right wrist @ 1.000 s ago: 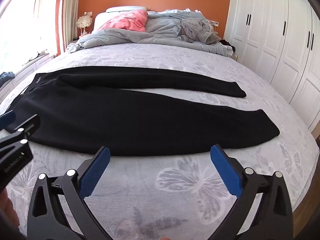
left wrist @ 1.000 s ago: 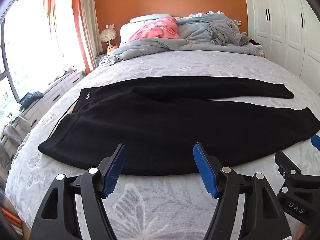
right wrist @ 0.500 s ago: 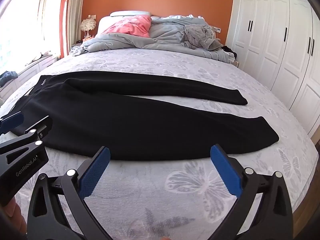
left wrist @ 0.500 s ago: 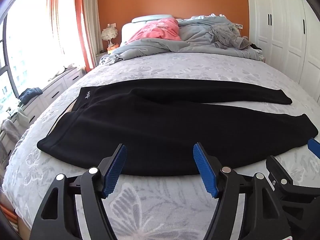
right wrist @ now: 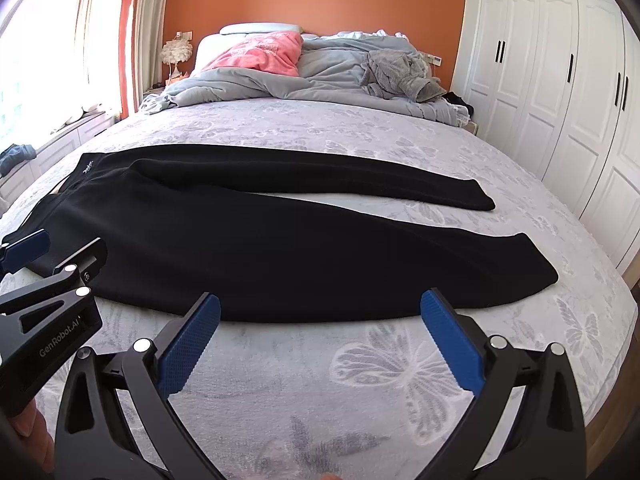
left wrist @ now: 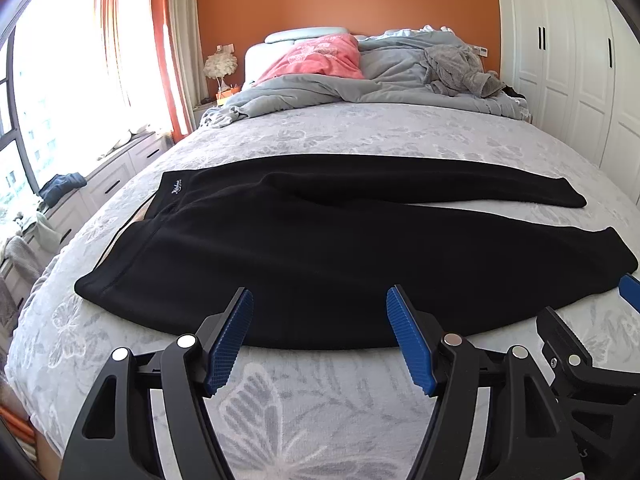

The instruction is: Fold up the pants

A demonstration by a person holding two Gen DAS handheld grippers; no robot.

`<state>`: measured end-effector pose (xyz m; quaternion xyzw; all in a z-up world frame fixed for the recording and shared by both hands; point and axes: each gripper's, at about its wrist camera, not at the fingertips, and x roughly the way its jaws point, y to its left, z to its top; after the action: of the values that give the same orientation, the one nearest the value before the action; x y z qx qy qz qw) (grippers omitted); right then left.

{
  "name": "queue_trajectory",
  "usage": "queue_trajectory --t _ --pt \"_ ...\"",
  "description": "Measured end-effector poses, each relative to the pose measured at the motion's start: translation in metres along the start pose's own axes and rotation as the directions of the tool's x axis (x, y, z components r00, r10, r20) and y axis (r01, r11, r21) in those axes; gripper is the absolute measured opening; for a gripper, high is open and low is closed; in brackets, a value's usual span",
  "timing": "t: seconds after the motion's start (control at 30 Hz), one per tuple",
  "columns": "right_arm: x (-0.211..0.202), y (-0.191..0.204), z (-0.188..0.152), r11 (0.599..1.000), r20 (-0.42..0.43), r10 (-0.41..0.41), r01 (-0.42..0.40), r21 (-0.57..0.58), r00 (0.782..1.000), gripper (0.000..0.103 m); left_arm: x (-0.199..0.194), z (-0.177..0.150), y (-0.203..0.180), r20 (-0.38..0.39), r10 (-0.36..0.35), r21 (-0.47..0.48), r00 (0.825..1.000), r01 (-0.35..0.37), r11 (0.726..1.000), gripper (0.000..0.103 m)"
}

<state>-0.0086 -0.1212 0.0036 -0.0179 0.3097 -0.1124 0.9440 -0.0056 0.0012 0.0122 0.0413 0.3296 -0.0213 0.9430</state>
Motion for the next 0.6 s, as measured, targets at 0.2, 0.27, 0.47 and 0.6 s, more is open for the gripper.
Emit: queue_trajectory --t 0.2,0.27,0.47,0.6 --pt "0.0 -0.001 0.0 1.0 -0.001 0.003 -0.003 0.003 1.0 0.098 -0.007 0.003 0.001 0.01 0.0 0.005 1.0 0.0 1.0 0.066" --pt "0.0 -0.003 0.0 1.0 -0.003 0.003 -0.003 0.002 1.0 0.098 -0.009 0.003 0.002 0.01 0.003 0.006 1.0 -0.003 1.0 0.066" --pt "-0.001 -0.002 0.0 1.0 -0.002 0.004 -0.004 0.003 1.0 0.098 0.003 0.0 -0.003 0.005 0.007 0.006 1.0 -0.007 1.0 0.066" --pt "-0.001 -0.002 0.0 1.0 0.003 0.0 0.0 0.002 1.0 0.098 0.004 0.0 -0.003 0.005 0.009 0.005 1.0 -0.009 1.0 0.066"
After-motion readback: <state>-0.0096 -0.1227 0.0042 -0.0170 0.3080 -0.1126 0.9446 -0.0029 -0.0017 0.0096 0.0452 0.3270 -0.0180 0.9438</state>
